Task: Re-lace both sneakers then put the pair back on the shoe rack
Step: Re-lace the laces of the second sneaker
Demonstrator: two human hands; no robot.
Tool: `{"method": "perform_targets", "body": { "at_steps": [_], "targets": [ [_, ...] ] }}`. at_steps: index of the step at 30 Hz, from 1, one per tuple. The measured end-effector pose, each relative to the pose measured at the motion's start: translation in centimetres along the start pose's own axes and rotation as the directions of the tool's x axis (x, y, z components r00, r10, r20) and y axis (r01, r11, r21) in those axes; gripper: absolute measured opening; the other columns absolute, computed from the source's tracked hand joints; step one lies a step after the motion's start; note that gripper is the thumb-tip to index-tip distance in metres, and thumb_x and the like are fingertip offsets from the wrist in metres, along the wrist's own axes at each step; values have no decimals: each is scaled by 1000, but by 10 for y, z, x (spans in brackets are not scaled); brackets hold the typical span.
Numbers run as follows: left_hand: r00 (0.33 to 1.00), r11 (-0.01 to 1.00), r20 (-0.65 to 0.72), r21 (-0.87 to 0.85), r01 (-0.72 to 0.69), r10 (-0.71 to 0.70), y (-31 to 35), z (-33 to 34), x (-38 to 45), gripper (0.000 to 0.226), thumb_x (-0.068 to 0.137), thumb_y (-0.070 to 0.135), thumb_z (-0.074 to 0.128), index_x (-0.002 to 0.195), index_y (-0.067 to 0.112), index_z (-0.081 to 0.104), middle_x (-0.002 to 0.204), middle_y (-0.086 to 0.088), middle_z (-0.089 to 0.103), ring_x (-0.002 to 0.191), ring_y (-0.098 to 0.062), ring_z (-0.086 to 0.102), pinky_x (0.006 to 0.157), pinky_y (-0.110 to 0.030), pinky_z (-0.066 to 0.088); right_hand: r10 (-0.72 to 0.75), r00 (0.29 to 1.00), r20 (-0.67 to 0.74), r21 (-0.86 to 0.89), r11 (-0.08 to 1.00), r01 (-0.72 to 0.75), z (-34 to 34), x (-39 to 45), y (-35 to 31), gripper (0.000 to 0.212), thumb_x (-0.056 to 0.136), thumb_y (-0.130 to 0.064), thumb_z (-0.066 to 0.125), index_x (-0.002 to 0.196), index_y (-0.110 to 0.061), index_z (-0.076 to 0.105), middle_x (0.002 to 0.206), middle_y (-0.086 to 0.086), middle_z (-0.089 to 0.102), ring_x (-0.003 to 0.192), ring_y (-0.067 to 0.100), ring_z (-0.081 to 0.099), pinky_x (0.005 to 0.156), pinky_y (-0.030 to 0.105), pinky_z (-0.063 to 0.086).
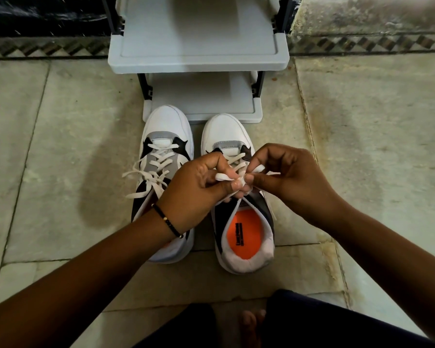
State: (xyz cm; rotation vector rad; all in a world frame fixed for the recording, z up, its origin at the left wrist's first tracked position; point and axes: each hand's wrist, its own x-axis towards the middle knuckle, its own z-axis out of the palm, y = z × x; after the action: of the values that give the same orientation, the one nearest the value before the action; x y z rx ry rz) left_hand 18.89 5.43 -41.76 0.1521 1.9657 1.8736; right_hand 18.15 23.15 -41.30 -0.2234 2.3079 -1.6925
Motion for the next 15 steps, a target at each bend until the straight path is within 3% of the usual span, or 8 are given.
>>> {"method": "perform_targets", "body": {
  "at_steps": [3, 6, 11, 13, 15],
  "targets": [
    [999, 991, -21, 126, -44, 48, 1, 1, -1, 16, 79, 2, 64, 77, 15, 53, 78, -8, 71, 70, -11, 69, 61, -17, 52, 13, 997, 74, -114, 994, -5, 0, 2, -2, 11, 81, -6, 66, 89, -13, 70, 87, 1, 72, 78, 15, 66, 70, 33, 56],
    [1000, 985, -18, 173, -16, 19, -1, 1, 0, 26, 78, 5, 65, 93, 21, 52, 88, -7, 72, 80, -14, 70, 79, -33, 57, 37, 991, 125, -206, 978, -10, -2, 5, -2, 15, 82, -9, 65, 91, -18, 73, 88, -4, 72, 82, 13, 67, 74, 36, 56],
    [994, 985, 93, 169, 46, -62, 2, -1, 4, 30, 83, 4, 59, 100, 25, 44, 94, -16, 71, 88, -21, 69, 91, -41, 52, 54, 991, 119, -121, 992, -39, -4, 4, -3, 14, 81, -6, 65, 84, -17, 74, 84, -1, 74, 82, 14, 67, 79, 37, 55],
    [981, 982, 167, 176, 67, -97, 4, -4, 8, 27, 85, 4, 56, 98, 24, 44, 91, -17, 69, 83, -19, 65, 88, -36, 52, 41, 992, 118, -87, 996, -30, -4, 3, -2, 14, 82, -4, 65, 84, -15, 73, 83, 3, 73, 83, 17, 68, 81, 41, 54],
    [957, 981, 242, 150, 124, -158, 5, -8, 12, 24, 86, 4, 53, 101, 20, 45, 88, -10, 65, 77, -7, 62, 78, -22, 50, 0, 994, 112, -90, 996, 11, -4, 2, -1, 15, 82, -2, 64, 82, -14, 73, 81, 3, 72, 82, 19, 67, 81, 44, 53]
  ]
}}
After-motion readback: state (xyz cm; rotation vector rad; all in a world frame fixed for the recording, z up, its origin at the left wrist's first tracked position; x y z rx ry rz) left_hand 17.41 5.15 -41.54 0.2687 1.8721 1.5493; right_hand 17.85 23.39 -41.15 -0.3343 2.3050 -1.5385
